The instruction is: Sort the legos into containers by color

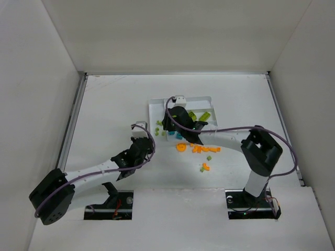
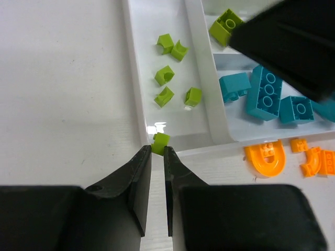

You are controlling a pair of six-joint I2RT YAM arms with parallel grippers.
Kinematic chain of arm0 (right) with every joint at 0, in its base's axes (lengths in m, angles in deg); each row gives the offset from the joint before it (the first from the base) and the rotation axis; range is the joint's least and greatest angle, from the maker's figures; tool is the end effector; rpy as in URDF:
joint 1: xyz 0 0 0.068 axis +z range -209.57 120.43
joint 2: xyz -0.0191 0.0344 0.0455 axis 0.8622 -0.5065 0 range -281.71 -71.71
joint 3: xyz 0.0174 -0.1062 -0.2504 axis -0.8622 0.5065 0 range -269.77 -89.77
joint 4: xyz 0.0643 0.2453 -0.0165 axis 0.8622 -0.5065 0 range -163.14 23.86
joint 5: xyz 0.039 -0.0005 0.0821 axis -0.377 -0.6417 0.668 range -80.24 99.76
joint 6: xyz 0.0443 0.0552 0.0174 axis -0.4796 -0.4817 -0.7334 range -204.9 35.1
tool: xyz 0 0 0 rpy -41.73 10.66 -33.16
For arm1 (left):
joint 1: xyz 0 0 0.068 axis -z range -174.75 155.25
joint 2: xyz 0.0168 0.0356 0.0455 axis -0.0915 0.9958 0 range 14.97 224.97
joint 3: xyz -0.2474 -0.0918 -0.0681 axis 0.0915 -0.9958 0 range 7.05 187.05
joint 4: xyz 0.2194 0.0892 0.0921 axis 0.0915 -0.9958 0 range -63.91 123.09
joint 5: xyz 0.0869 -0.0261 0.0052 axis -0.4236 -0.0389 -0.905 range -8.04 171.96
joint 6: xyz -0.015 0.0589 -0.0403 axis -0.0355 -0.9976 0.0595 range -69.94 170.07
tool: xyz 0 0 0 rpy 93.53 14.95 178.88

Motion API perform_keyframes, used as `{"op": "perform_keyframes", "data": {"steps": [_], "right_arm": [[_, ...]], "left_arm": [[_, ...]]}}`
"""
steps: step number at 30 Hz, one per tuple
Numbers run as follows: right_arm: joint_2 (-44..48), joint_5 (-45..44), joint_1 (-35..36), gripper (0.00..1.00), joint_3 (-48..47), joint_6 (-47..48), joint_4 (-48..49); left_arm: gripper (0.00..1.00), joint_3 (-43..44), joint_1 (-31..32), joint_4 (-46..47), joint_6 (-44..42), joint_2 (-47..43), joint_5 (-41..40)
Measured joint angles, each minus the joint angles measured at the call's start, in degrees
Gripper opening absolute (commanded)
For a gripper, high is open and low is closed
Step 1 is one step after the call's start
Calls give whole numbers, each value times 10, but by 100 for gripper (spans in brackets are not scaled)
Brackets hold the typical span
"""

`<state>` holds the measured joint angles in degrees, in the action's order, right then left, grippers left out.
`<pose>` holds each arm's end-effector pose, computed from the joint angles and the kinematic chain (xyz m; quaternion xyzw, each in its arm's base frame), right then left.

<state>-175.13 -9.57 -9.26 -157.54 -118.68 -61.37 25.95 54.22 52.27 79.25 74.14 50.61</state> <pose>0.2846 0.3115 0.2132 -0.0413 0.8605 0.2173 0.4590 0.1694 -0.1467 0.1871 -0.0142 0.8084 -0.1704 0.5632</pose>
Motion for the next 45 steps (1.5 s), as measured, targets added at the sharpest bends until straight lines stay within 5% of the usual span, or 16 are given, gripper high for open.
{"op": "perform_keyframes", "data": {"steps": [3,9,13,15,23,31,45], "right_arm": [[82,-27,0,26,83,-7,3],[309,-120,19,24,270,-71,-55],[423,-160,35,28,326,-156,-169],[445,-172,39,40,334,-202,-232],[415,-191,83,52,339,-320,-379],[354,-193,86,52,339,-348,-389],[309,-168,36,43,342,-339,-328]], "left_arm": [[12,19,-11,12,-11,38,10],[13,69,-27,42,-28,128,28],[16,97,-35,49,-33,180,37],[20,107,-38,49,-35,195,39],[35,123,-41,51,-36,211,39],[34,118,-27,48,-36,169,38],[36,98,174,82,-36,164,70]]}}
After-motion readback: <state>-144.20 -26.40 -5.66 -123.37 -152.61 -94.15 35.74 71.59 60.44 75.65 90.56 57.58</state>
